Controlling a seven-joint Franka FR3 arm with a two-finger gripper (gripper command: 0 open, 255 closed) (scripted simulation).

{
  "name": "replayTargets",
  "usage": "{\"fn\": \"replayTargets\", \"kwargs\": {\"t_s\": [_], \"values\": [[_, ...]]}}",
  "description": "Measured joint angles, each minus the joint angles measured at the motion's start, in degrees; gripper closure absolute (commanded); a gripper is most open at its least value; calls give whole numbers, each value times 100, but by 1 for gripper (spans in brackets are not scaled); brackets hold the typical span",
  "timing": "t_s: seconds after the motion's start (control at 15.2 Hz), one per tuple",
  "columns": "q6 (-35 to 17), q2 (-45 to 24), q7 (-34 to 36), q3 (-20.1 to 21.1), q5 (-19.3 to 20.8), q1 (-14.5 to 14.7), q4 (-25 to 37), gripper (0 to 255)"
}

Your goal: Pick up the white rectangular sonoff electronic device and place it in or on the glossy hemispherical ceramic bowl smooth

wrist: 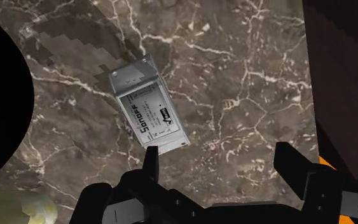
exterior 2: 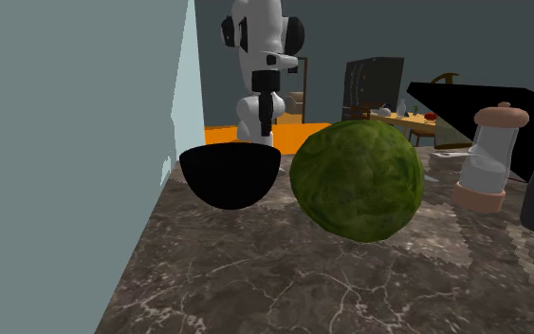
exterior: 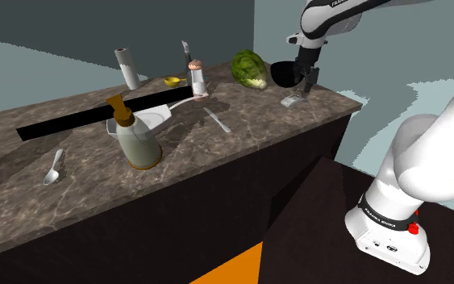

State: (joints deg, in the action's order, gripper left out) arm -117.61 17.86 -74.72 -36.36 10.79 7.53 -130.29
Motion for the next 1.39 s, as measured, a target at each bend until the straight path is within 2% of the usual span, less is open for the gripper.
{"fn": "replayTargets", "kwargs": {"t_s": [0.2,0.33,0.46,0.86,1.25,1.32,1.39], "values": [[-269,-729,-1008,-425,-387,201,351,0],[-383,-1318,-1756,-667,-790,284,691,0],[-545,-1582,-2082,-733,-992,287,720,0],[-965,-1937,-2358,-763,-1295,268,553,0],[-1031,-1995,-2394,-761,-1348,264,530,0],[-1031,-1995,-2394,-761,-1348,264,530,255],[-1030,-1994,-2394,-762,-1347,264,530,255]]}}
